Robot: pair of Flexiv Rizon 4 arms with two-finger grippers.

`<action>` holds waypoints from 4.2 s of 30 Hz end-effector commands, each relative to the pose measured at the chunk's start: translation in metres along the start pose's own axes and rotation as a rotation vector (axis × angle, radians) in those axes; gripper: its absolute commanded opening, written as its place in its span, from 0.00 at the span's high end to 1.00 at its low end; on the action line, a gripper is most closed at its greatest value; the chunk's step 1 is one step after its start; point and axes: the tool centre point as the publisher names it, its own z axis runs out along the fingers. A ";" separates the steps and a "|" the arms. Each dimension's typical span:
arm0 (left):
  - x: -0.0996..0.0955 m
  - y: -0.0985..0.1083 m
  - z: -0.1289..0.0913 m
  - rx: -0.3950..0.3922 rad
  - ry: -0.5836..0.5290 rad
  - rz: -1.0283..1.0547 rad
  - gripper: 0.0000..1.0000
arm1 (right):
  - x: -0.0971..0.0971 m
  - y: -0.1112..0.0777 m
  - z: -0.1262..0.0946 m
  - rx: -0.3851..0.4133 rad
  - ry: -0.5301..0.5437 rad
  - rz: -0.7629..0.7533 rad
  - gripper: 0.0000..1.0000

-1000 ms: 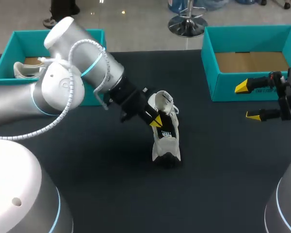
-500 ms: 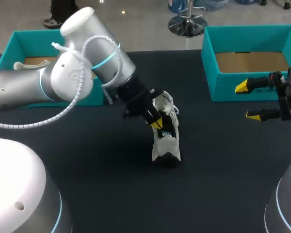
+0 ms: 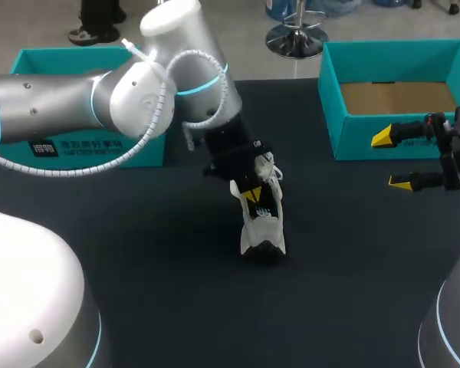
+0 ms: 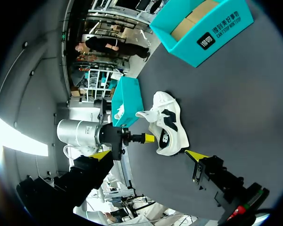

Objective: Take the shoe out of the shoebox, open the shoe tongue, remove and reinsert the insole, then place the shoe into the shoebox

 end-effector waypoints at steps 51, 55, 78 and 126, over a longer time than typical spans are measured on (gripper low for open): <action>0.006 -0.001 0.078 -0.073 0.169 0.003 1.00 | 0.000 -0.001 0.000 -0.003 -0.003 0.001 0.00; 0.005 -0.001 0.064 -0.107 0.136 0.000 1.00 | 0.000 -0.001 0.000 -0.003 -0.003 0.001 0.00; -0.009 0.013 0.083 -0.212 0.143 0.029 1.00 | 0.000 -0.001 0.000 -0.003 -0.003 0.001 0.00; -0.011 0.050 0.006 -0.585 0.141 0.036 0.00 | 0.000 -0.001 0.000 -0.003 -0.003 0.001 0.00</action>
